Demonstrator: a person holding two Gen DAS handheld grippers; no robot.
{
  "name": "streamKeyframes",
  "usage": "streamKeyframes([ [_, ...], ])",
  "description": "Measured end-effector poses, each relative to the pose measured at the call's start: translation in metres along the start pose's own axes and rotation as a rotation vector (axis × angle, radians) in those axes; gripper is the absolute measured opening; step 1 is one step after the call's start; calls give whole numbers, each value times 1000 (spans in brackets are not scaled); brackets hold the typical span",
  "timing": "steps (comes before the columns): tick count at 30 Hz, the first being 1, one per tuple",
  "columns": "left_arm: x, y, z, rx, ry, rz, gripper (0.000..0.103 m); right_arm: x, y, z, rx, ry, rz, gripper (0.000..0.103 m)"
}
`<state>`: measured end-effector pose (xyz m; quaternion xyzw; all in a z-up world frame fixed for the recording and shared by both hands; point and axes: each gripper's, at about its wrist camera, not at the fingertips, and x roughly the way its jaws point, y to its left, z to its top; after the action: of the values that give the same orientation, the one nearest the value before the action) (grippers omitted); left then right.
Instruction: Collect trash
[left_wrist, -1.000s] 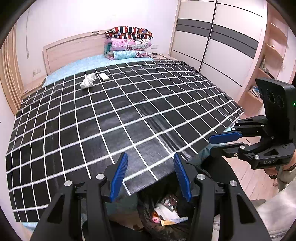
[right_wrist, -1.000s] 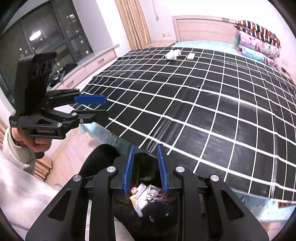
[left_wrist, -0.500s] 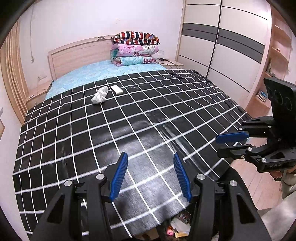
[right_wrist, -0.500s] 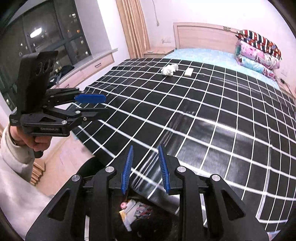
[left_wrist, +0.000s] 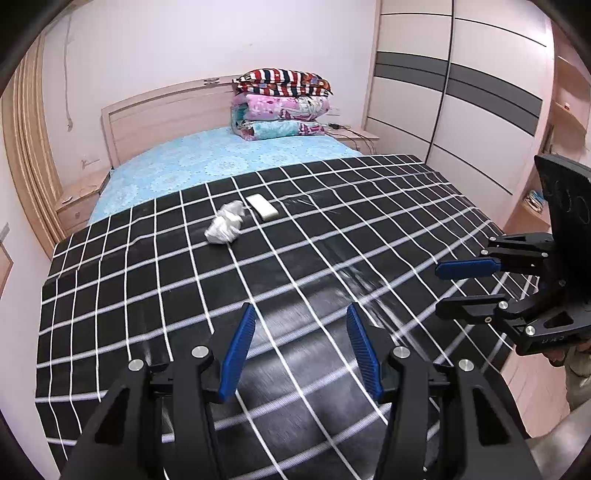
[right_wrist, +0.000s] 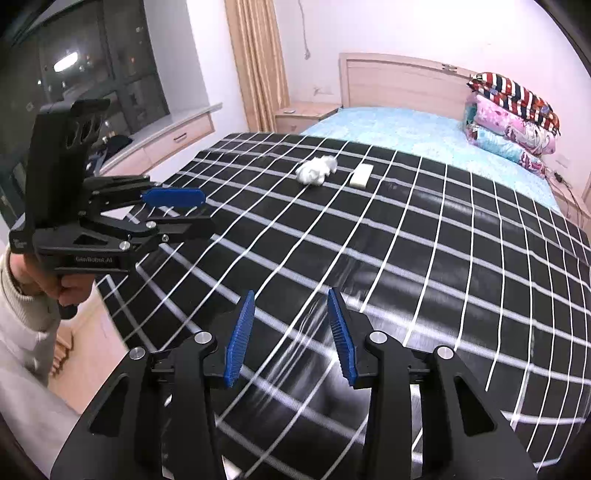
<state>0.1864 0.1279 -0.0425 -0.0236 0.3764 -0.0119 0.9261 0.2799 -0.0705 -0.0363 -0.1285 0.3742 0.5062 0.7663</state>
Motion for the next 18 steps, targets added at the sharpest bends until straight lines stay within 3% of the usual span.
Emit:
streamKeyframes([
  [7, 22, 23, 22, -1, -6, 38, 49, 27, -16, 35, 1, -23, -47, 50],
  [18, 70, 61, 57, -18, 12, 69, 49, 78, -34, 83, -3, 1, -101, 51],
])
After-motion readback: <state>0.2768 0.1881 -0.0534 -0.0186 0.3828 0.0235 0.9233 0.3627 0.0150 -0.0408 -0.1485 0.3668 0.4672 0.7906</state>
